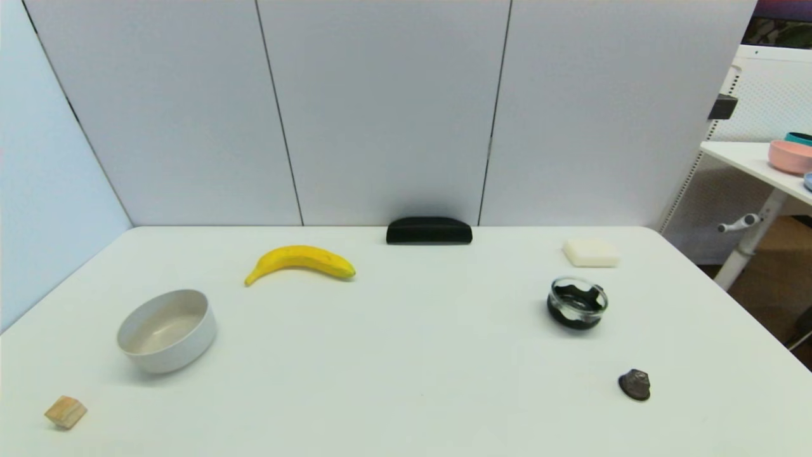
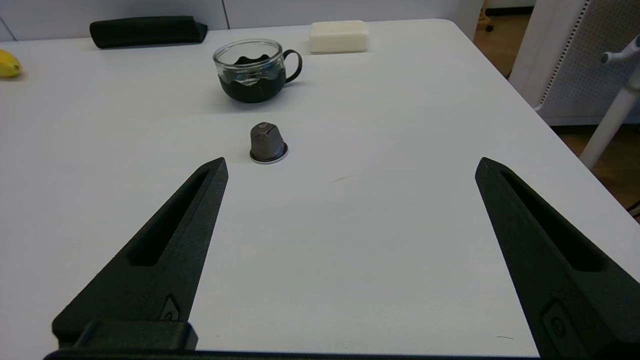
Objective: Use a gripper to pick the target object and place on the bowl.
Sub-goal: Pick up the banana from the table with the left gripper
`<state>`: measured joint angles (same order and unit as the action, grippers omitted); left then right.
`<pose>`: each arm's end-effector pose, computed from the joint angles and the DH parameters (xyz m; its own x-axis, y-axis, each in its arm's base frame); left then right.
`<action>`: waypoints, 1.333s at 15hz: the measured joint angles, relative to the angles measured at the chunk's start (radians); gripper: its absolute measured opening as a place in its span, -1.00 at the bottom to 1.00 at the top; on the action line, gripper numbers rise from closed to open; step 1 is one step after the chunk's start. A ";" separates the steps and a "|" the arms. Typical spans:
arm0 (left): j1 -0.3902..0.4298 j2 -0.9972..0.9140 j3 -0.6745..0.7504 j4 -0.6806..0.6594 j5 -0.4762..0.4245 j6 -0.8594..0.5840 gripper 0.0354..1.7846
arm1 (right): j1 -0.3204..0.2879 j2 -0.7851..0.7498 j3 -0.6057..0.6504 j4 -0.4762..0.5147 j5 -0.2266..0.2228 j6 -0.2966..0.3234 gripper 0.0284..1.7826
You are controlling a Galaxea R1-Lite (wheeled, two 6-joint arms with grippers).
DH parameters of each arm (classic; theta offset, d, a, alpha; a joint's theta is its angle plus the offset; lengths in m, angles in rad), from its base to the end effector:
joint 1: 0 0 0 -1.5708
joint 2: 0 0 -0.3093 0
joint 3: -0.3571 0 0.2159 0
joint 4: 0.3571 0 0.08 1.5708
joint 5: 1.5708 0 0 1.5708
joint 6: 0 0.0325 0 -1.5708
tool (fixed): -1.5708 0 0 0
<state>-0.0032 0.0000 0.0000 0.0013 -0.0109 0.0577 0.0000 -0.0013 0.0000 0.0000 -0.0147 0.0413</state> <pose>0.0055 -0.0004 0.0753 0.9999 -0.0141 -0.0013 0.0142 0.9982 0.0577 0.0054 -0.0005 0.0755 0.9999 -0.0147 0.0013 0.0146 0.9990 0.0413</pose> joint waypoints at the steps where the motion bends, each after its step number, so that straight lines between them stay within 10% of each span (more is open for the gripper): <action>1: 0.000 0.000 0.000 0.000 0.000 0.000 0.91 | 0.000 0.000 0.000 -0.001 -0.001 0.000 0.92; 15: 0.000 0.033 -0.020 0.036 -0.002 0.020 0.91 | 0.000 0.000 0.000 0.000 0.000 0.000 0.92; 20: -0.034 0.341 -0.326 0.143 -0.003 0.094 0.91 | 0.000 0.000 0.000 0.000 0.000 0.000 0.92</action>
<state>-0.0374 0.3406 -0.3255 0.1443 -0.0134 0.1519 0.0000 -0.0013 0.0000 0.0000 -0.0149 0.0413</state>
